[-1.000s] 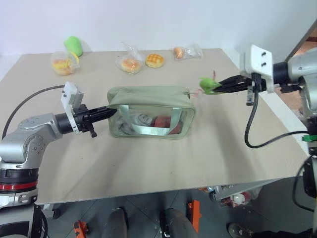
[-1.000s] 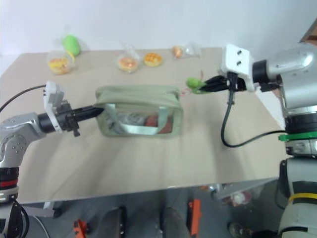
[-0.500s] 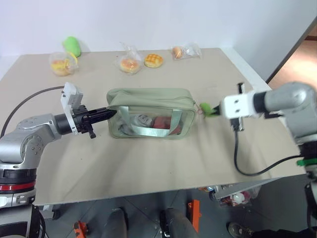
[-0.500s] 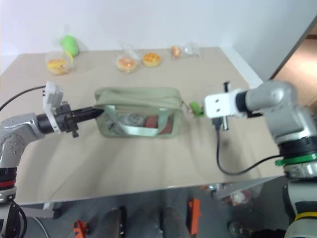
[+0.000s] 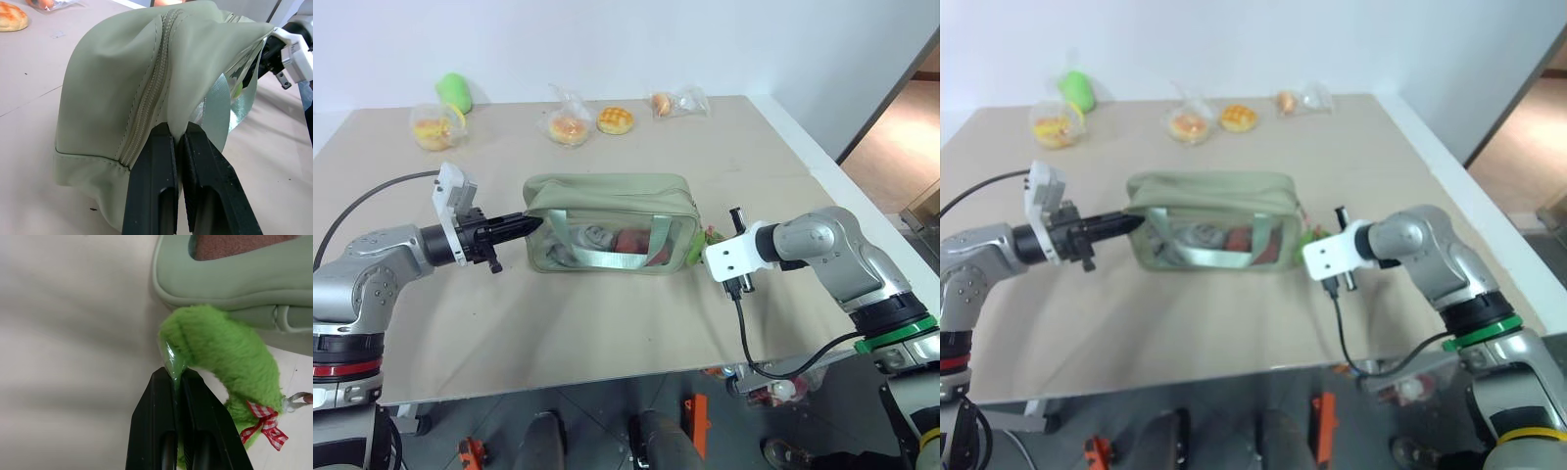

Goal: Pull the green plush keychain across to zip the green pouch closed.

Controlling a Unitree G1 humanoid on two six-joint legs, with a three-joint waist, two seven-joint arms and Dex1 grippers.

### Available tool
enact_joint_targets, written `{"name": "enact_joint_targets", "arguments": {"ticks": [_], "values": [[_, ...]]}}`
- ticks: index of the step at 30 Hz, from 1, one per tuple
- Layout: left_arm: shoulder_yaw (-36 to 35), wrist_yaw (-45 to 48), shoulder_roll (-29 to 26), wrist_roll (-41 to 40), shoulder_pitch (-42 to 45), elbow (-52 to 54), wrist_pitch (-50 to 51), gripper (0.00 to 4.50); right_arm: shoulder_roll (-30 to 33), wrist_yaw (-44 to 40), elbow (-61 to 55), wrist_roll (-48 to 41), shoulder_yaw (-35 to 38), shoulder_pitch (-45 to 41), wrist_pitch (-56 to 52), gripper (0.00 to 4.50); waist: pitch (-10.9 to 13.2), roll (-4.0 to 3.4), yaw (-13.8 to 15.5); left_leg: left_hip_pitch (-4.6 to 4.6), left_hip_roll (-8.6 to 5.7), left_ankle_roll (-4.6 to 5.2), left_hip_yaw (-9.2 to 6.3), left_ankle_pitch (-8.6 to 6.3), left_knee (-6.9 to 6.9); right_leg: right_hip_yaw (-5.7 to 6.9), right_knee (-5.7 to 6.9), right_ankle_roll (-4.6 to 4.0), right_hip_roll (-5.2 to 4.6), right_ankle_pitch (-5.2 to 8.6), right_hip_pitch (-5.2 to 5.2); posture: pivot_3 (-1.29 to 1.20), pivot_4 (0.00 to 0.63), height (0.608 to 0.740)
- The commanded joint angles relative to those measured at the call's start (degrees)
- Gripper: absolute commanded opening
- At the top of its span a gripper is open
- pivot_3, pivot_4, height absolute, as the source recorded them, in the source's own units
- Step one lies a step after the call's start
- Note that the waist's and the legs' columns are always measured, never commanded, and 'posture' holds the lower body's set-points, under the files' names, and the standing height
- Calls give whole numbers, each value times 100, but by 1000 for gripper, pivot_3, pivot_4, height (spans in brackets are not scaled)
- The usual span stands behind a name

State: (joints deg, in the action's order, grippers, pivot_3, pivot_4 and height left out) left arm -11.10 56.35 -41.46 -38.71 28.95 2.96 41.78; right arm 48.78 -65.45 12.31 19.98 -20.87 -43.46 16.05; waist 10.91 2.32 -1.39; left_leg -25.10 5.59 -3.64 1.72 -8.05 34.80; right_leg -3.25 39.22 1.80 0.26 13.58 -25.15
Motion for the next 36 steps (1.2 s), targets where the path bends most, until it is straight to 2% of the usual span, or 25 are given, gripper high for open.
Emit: {"name": "enact_joint_targets", "arguments": {"ticks": [1,6,16,19,20,22,26,32,36], "values": [[-68,-56,-59,-54,32,164,38,0,-11,36,93,100,-10,-96,110,52,0,0,1,0,0,0,0,0,0,0,0,0,0,0,0,0,150,740],[-43,-61,-39,-52,44,137,18,0,-44,-76,311,153,-83,-111,97,52,0,0,0,1,0,0,0,0,0,0,0,0,1,-1,1,0,150,740],[-95,-111,-13,-120,48,157,11,0,-336,-343,575,-726,277,-25,-641,52,0,0,-1,3,0,1,-1,1,2,-1,0,1,2,-3,5,0,150,740],[-245,-180,-7,-245,35,104,94,0,-302,-566,448,-1558,880,-50,-1554,1035,0,0,0,2,0,1,-1,0,3,-1,0,1,1,-3,6,0,150,740],[-308,-214,12,-331,52,99,162,365,-230,-704,385,-1813,1043,-41,-1811,1144,0,0,2,1,0,1,-1,1,3,-1,0,2,1,-3,5,0,150,740],[-374,-257,32,-448,84,119,240,996,-57,-1001,213,-2216,1283,9,-2071,1922,0,0,4,0,0,1,-1,0,2,-1,0,3,1,-3,6,0,150,740],[-415,-317,-40,-582,81,233,391,2287,349,-1425,-21,-3064,1933,86,-2829,1922,0,0,5,0,0,2,-3,-1,0,0,-1,4,1,-2,5,0,150,740],[-722,-311,-358,-815,-262,712,578,4361,751,-1443,-3,-3687,2659,232,-3311,1922,0,0,-18,3,0,2,-2,-1,3,-3,-1,3,1,-2,6,0,150,740],[-1261,-10,-763,-891,-1055,948,501,4474,893,-1284,-237,-3970,3007,508,-3622,1922,0,0,-99,5,1,2,-2,-1,-2,-5,-1,2,2,-2,2,0,150,740]]}}
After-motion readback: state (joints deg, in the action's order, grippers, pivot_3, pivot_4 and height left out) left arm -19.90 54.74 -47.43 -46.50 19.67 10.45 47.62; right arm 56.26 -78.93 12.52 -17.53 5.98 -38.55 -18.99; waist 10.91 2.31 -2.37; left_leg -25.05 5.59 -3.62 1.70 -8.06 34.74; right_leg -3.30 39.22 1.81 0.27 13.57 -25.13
